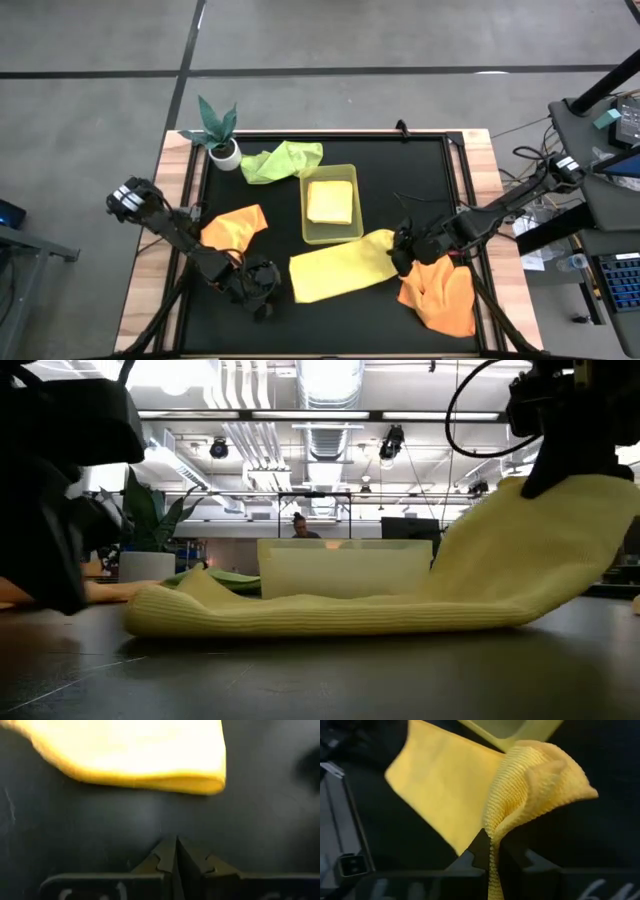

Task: Fold microfiber towels
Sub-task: Fold the yellow microfiber cloth

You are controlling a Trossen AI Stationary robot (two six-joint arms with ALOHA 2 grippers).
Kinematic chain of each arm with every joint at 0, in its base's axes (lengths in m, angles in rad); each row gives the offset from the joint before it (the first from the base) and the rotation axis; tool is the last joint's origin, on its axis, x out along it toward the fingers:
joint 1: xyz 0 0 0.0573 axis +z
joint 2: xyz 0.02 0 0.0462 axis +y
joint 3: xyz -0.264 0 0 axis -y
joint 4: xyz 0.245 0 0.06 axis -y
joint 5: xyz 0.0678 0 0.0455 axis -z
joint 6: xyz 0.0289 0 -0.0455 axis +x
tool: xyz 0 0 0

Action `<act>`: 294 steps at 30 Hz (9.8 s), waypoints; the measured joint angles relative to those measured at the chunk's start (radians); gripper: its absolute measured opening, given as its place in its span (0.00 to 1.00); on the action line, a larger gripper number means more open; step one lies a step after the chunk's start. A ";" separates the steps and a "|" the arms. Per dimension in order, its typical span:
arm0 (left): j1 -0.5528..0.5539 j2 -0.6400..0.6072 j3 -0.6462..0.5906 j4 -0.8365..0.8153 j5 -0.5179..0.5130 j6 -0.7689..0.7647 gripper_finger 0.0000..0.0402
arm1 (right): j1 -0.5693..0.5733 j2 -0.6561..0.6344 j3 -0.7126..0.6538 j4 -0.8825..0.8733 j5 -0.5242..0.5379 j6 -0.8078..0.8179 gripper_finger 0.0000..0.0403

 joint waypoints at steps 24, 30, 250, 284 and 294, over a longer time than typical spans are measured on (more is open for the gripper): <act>0.013 0.173 0.000 0.368 -0.073 0.112 0.00 | -0.048 0.465 0.052 0.721 -0.037 -0.118 0.03; 0.013 0.197 0.000 0.422 -0.071 0.119 0.00 | -0.077 0.569 0.171 0.715 -0.038 -0.203 0.03; 0.018 0.192 0.162 0.156 0.122 0.110 0.00 | 0.038 0.782 0.450 0.289 -0.217 -0.806 0.03; 0.100 -0.063 0.137 -0.223 -0.150 -0.227 0.03 | 0.046 0.610 0.467 0.186 0.059 -1.072 0.03; 0.129 -0.047 0.134 -0.231 -0.141 -0.307 0.29 | 0.046 0.611 0.467 0.229 0.061 -1.129 0.03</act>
